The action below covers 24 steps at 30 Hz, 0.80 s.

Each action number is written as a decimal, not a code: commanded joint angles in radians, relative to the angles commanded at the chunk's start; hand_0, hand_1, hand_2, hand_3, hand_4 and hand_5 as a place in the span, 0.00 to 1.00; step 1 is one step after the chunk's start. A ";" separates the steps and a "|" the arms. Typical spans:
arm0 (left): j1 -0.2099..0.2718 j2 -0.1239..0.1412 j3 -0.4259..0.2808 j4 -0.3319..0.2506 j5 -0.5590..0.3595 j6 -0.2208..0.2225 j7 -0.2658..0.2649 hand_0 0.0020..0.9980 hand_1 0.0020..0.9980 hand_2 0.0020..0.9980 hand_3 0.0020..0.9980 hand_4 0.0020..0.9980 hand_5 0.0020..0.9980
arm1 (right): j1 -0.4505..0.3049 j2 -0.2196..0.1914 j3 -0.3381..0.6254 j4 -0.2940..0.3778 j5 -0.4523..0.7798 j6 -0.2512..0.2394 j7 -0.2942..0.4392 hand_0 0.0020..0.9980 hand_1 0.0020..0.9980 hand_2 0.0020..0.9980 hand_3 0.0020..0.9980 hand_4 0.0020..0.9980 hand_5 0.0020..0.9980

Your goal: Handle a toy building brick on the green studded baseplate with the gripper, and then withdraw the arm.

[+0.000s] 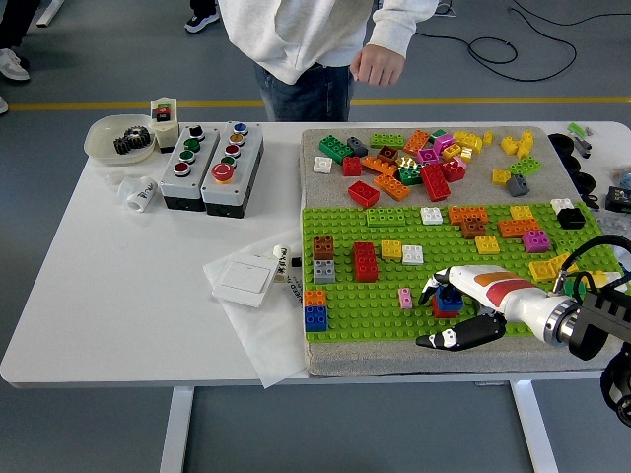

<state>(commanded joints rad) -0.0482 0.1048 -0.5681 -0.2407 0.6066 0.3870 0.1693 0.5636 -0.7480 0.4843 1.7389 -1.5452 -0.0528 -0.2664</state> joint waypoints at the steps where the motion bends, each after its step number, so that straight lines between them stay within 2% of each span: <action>1: 0.000 0.000 -0.001 0.000 0.002 0.000 0.001 0.75 0.75 0.80 0.61 0.64 0.62 | 0.001 0.001 -0.002 -0.002 0.001 0.001 0.000 0.68 0.67 0.73 0.63 0.94 0.56; 24: -0.003 0.000 0.006 -0.001 -0.008 0.000 -0.002 0.75 0.75 0.80 0.61 0.64 0.62 | 0.005 0.006 -0.016 -0.014 0.006 0.009 0.000 0.68 0.67 0.73 0.63 0.94 0.56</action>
<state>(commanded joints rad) -0.0513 0.1052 -0.5620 -0.2417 0.5983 0.3865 0.1675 0.5689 -0.7423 0.4679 1.7252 -1.5397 -0.0439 -0.2665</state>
